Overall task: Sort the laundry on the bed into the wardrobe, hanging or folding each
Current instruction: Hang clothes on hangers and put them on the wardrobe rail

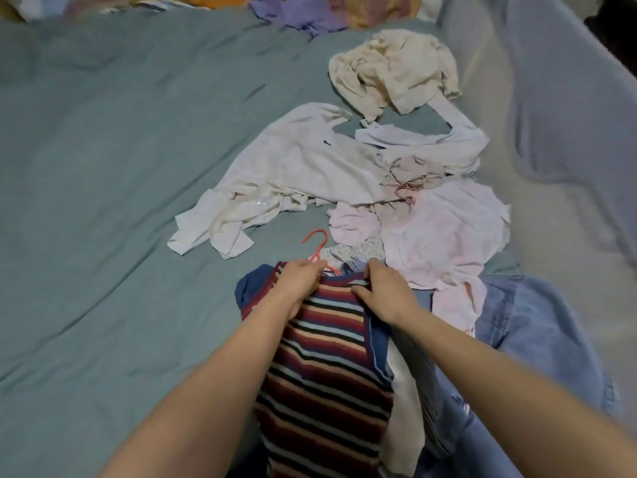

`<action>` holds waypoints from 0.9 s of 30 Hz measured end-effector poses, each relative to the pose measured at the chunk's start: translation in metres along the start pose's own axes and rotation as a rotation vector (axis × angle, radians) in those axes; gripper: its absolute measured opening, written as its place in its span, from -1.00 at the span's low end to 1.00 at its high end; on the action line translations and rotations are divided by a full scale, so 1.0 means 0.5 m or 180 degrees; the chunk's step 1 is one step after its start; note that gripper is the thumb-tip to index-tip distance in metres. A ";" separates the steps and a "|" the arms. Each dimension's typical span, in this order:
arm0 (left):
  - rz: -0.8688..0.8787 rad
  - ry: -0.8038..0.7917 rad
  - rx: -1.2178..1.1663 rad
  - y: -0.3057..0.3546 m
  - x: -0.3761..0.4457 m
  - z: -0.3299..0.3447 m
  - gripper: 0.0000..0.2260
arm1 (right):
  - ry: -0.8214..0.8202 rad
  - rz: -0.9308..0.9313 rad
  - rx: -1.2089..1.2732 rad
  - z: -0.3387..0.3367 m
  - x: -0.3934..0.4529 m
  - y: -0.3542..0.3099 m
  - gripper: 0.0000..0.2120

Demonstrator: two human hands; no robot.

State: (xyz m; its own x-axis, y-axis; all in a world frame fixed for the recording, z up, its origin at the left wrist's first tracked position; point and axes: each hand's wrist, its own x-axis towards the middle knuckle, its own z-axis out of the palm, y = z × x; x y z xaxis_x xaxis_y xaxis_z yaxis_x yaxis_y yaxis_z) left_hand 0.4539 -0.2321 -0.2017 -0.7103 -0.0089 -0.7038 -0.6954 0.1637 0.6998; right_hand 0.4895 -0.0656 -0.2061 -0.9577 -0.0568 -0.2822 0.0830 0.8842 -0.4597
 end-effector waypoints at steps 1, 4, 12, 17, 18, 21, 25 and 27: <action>-0.0143 0.0043 -0.0291 0.005 0.015 0.009 -0.82 | 0.0052 0.0025 0.0050 0.008 0.006 -0.001 -0.76; -0.0367 0.0033 -0.0974 0.020 0.050 0.035 -0.78 | 0.0173 0.0097 0.0282 0.024 0.018 -0.004 -0.73; -0.0200 0.0429 -0.1688 0.058 0.028 0.043 -0.84 | 0.0593 0.0103 0.1083 0.007 -0.036 -0.032 -0.76; -0.0225 -0.0100 -0.0990 0.057 -0.090 -0.014 -0.78 | 0.0545 0.0103 0.1639 -0.017 -0.143 -0.114 -0.90; -0.0301 -0.0190 -0.0881 0.048 -0.111 -0.032 -0.78 | 0.0386 0.0066 0.1708 -0.018 -0.168 -0.128 -0.92; -0.0513 0.0158 -0.0667 0.020 -0.159 -0.081 -0.73 | -0.0082 0.0028 0.1728 -0.018 -0.223 -0.141 -0.95; -0.0461 0.0722 -0.0467 0.008 -0.190 -0.123 -0.71 | 0.0334 0.0812 0.1419 -0.016 -0.209 -0.080 -0.85; -0.0384 0.0798 -0.0605 0.008 -0.198 -0.129 -0.69 | 0.0419 0.1102 0.1221 -0.016 -0.182 -0.038 -0.82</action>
State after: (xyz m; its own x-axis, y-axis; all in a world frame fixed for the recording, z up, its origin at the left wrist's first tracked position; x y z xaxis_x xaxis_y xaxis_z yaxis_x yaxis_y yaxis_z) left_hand 0.5145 -0.2945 -0.1214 -0.6098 -0.2633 -0.7475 -0.7673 -0.0401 0.6401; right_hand 0.5731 -0.0735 -0.1650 -0.8808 0.2889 -0.3752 0.4716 0.6063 -0.6403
